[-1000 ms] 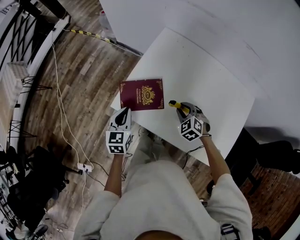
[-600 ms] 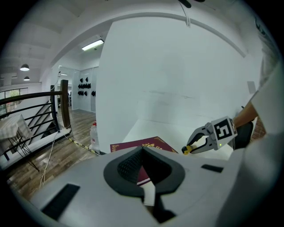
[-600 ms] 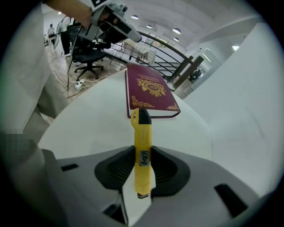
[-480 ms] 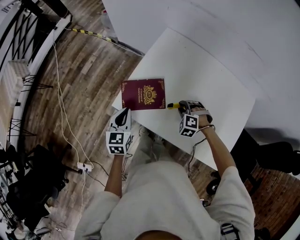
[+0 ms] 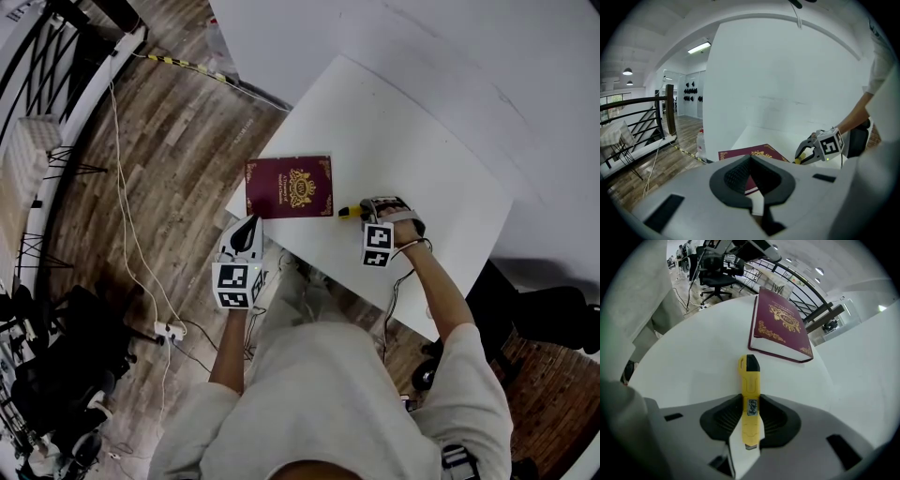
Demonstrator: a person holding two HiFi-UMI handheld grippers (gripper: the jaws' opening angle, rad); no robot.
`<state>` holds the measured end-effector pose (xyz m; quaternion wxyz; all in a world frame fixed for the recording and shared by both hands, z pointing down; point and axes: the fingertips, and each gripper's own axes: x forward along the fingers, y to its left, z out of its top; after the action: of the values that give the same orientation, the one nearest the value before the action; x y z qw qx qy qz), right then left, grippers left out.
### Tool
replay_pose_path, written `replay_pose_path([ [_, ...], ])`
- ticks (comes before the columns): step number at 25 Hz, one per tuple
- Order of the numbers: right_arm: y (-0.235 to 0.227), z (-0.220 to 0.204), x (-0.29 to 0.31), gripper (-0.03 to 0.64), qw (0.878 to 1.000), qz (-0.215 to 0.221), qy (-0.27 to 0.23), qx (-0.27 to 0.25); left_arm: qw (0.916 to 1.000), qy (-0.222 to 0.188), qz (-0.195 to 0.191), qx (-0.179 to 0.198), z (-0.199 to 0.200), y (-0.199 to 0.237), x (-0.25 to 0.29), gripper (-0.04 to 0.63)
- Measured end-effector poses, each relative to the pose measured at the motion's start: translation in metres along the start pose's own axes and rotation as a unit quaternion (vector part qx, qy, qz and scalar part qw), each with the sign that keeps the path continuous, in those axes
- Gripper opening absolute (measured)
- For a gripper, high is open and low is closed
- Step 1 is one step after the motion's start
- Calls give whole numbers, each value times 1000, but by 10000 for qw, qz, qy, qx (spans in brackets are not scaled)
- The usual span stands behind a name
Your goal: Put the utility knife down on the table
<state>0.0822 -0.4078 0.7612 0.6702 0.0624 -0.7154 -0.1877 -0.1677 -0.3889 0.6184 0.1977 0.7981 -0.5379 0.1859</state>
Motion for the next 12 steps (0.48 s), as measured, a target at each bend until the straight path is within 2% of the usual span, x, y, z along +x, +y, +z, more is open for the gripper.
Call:
replay_pose_path([
  [12,0,-1,0,117,9996,145,-224,58,10000,-5,22,4,1,-1,0,8],
])
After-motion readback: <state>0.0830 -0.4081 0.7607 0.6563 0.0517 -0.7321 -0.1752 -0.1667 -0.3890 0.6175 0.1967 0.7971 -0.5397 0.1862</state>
